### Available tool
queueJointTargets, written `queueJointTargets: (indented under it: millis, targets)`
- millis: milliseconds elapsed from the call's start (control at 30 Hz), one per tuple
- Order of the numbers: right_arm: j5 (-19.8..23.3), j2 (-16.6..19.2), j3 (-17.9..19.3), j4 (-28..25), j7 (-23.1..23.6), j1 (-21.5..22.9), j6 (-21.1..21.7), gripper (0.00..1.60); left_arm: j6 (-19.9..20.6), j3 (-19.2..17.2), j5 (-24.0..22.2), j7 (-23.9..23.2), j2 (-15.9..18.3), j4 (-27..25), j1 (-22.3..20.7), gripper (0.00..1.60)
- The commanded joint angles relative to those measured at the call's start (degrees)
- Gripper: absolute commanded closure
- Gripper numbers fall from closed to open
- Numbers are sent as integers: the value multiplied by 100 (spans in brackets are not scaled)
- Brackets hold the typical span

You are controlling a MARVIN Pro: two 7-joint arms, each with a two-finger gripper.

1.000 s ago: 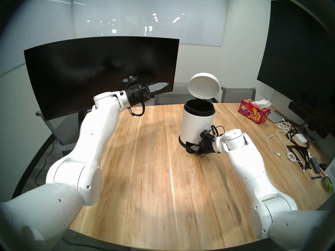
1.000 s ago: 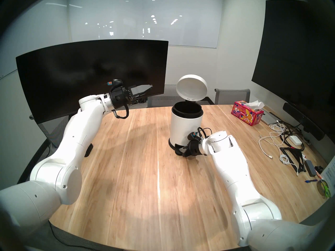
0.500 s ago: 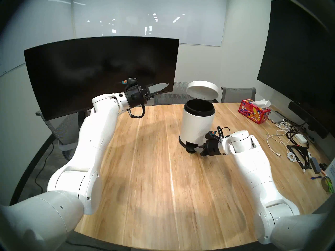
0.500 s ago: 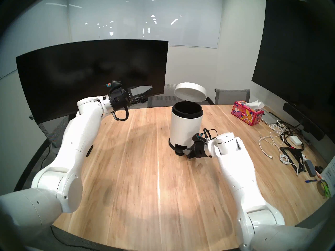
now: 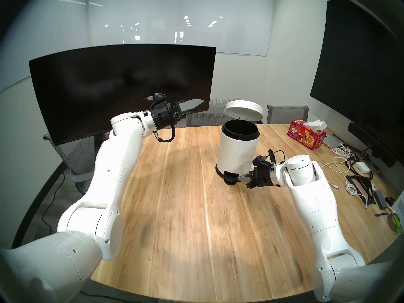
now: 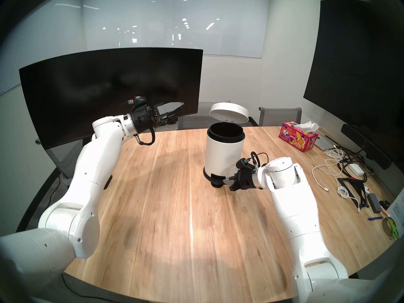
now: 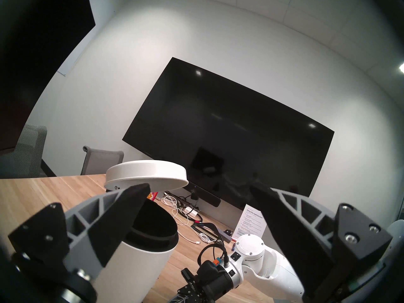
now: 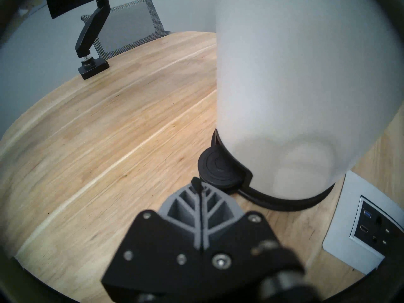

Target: Peel the sticky note off the monitor, open the trash can lid and drop the sticker into the trash can

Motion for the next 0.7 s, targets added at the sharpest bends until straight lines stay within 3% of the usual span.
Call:
queueJointTargets:
  millis: [0, 100, 300, 667]
  targets:
    - [43, 113, 227, -608, -3, -264, 152, 160, -36, 10, -91, -237, 1, -130, -81, 0]
    - [16, 67, 422, -958, -156, -485, 284, 160, -37, 15, -100, -232, 5, -133, -79, 0]
    - [143, -86, 916, -1022, -449, -664, 201, 160, -44, 23, -112, -231, 10, -132, -78, 0]
    - [659, -37, 1639, -928, -137, -604, -201, 160, -52, 25, -121, -220, 11, -133, -76, 0]
